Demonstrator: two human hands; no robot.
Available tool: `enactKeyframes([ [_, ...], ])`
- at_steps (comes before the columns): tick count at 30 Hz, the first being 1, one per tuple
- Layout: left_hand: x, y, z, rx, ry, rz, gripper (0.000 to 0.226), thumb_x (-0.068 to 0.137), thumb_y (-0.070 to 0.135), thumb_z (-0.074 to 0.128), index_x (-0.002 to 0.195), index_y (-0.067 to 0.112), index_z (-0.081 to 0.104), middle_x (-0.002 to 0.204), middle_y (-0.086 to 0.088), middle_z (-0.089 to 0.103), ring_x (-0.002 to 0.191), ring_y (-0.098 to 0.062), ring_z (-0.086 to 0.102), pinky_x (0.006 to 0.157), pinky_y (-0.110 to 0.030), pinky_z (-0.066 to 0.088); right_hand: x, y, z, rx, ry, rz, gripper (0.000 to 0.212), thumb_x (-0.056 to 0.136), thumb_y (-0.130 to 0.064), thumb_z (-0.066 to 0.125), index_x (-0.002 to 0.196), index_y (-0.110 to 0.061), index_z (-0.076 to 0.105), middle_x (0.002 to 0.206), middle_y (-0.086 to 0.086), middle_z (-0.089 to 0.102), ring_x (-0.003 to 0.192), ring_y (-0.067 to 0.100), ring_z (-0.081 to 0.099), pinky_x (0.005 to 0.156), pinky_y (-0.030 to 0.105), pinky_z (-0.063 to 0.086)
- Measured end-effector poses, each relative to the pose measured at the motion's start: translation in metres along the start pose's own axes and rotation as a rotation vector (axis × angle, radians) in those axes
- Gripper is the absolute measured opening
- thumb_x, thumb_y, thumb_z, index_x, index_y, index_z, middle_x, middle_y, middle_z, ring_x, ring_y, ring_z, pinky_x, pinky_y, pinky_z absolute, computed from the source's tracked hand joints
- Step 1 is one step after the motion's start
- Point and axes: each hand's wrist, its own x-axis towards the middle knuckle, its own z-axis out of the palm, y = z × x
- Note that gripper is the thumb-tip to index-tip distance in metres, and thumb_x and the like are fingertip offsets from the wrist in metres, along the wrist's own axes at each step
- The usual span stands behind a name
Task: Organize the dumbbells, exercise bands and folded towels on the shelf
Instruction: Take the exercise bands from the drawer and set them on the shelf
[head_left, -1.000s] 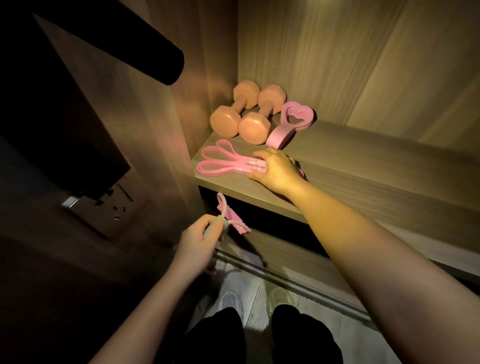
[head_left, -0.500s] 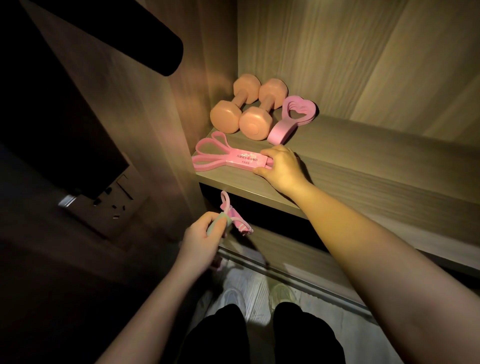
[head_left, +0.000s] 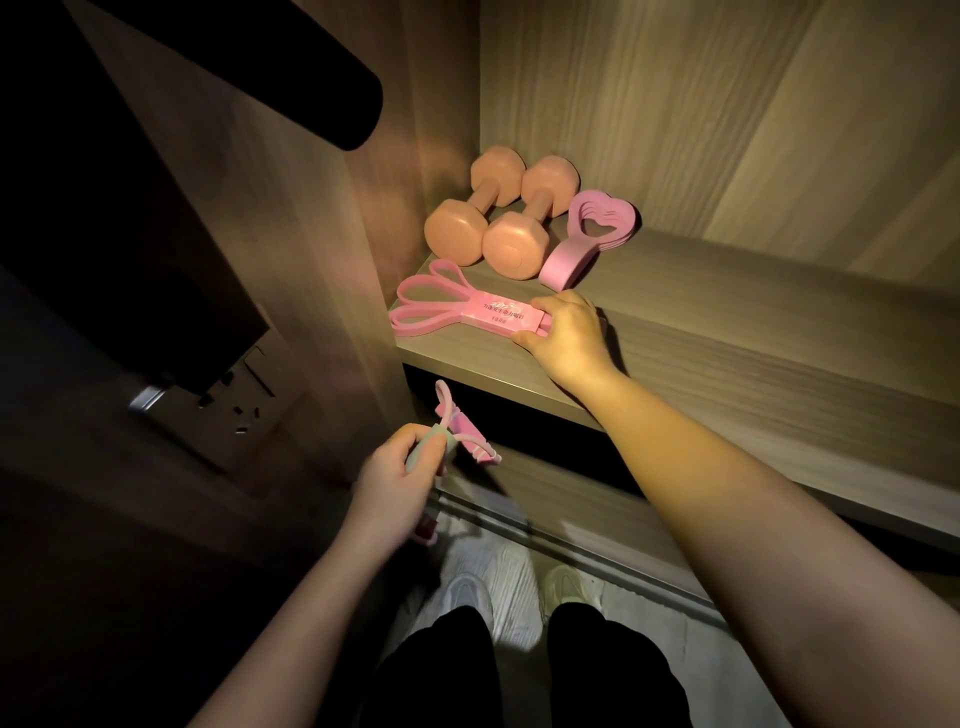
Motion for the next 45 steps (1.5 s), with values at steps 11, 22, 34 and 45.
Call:
enactKeyframes([
  [11, -0.003, 0.004, -0.005, -0.003, -0.045, 0.01, 0.025, 0.098, 0.034, 0.052, 0.078, 0.022, 0.06, 0.085, -0.011, 0.057, 0.065, -0.032, 0.066, 0.044, -0.043, 0.056, 0.003, -0.008, 0.007, -0.071, -0.025, -0.052, 0.048, 0.086, -0.026, 0.072, 0.129, -0.009, 0.061, 0.125, 0.011, 0.055, 0.117, 0.027, 0.047, 0.097, 0.032, 0.037],
  [22, -0.008, 0.012, -0.006, 0.125, -0.027, 0.166, 0.038, 0.078, 0.06, 0.045, 0.071, 0.025, 0.06, 0.075, -0.004, 0.061, 0.07, -0.018, 0.06, 0.06, -0.032, 0.05, -0.012, -0.002, -0.011, -0.266, -0.092, -0.082, 0.052, 0.093, -0.035, 0.06, 0.14, -0.018, 0.048, 0.143, 0.005, 0.044, 0.133, 0.027, 0.037, 0.107, 0.042, 0.028],
  [34, -0.069, 0.063, 0.004, 0.092, -0.214, 0.442, 0.042, 0.083, 0.057, 0.045, 0.087, 0.021, 0.067, 0.078, 0.004, 0.065, 0.082, -0.022, 0.062, 0.076, -0.035, 0.048, -0.136, -0.001, -0.056, 0.507, -0.414, 0.352, 0.04, 0.096, -0.032, 0.055, 0.132, -0.016, 0.05, 0.115, 0.005, 0.064, 0.099, 0.017, 0.062, 0.084, 0.032, 0.048],
  [45, -0.097, 0.059, -0.013, 0.556, -0.633, 0.219, 0.032, 0.08, 0.037, 0.077, 0.102, 0.015, 0.067, 0.093, -0.005, 0.068, 0.083, -0.03, 0.066, 0.072, -0.037, 0.053, -0.205, 0.024, -0.117, 0.833, -0.234, 0.64, 0.012, 0.095, -0.007, 0.056, 0.085, -0.01, 0.05, 0.063, 0.005, 0.046, 0.038, 0.008, 0.044, 0.036, 0.017, 0.04],
])
